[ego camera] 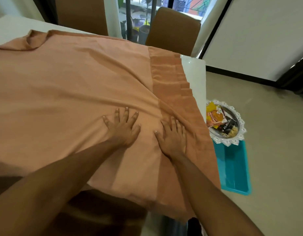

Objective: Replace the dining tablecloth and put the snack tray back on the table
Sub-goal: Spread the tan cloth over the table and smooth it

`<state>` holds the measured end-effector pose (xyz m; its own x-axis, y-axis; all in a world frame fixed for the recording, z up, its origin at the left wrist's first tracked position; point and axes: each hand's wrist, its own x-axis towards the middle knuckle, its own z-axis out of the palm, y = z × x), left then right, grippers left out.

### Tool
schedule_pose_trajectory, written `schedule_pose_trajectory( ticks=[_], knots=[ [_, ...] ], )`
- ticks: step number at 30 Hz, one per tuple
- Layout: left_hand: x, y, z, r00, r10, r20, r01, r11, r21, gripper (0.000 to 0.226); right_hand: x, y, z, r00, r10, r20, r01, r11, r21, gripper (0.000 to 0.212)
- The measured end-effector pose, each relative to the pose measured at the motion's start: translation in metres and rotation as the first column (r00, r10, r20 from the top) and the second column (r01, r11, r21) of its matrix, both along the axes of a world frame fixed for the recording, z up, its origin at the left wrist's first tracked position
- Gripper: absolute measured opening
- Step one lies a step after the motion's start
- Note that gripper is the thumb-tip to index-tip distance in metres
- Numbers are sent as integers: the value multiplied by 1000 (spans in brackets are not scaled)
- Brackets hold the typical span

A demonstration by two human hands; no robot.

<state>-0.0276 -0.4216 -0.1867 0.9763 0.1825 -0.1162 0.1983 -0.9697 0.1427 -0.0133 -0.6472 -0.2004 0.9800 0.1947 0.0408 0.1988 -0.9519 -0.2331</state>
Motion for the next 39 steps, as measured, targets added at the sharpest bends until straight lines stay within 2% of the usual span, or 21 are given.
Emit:
schedule_pose_trajectory(
  ticks=[2, 5, 14, 18, 20, 22, 24, 26, 29, 32, 39],
  knots=[
    [-7, -17, -8, 999, 22, -49, -21, 999, 29, 66, -4, -15, 1, 1000, 8, 0, -8, 1000, 28, 61],
    [-22, -47, -9, 999, -7, -46, 10, 998, 66, 66, -25, -44, 1, 1000, -5, -19, 7, 998, 62, 61],
    [-38, -72, -3, 984, -20, -176, 28, 999, 40, 68, -82, -60, 8, 994, -11, -110, 22, 995, 95, 63],
    [-38, -73, 6, 987, -38, -157, 36, 999, -11, 68, -78, -61, 12, 988, -4, -157, 18, 996, 91, 64],
    [-33, -68, 15, 996, -54, -70, 55, 998, 15, 66, -68, -57, 17, 988, -34, -151, 47, 996, 82, 61],
    [-21, -60, 26, 999, -15, 39, 14, 1000, 26, 65, -45, -50, 24, 996, -41, -78, 47, 996, 79, 53],
    [-7, -44, 32, 992, 67, 110, -63, 997, -40, 64, -15, -42, 30, 1000, -13, -3, 13, 997, 78, 49],
    [13, -23, 37, 984, 125, 125, -118, 991, -66, 64, 20, -30, 38, 999, 42, 13, -43, 996, 80, 49],
    [57, 20, 42, 978, 205, 45, -205, 979, -23, 66, 86, -3, 46, 987, 157, 32, -159, 983, 88, 48],
    [106, 61, 41, 954, 299, -28, -299, 954, 3, 71, 162, 33, 42, 975, 216, -52, -210, 973, 99, 52],
    [211, 123, 36, 935, 340, -102, -341, 940, 4, 80, 310, 104, 26, 934, 315, -169, -307, 949, 72, 60]
  ],
)
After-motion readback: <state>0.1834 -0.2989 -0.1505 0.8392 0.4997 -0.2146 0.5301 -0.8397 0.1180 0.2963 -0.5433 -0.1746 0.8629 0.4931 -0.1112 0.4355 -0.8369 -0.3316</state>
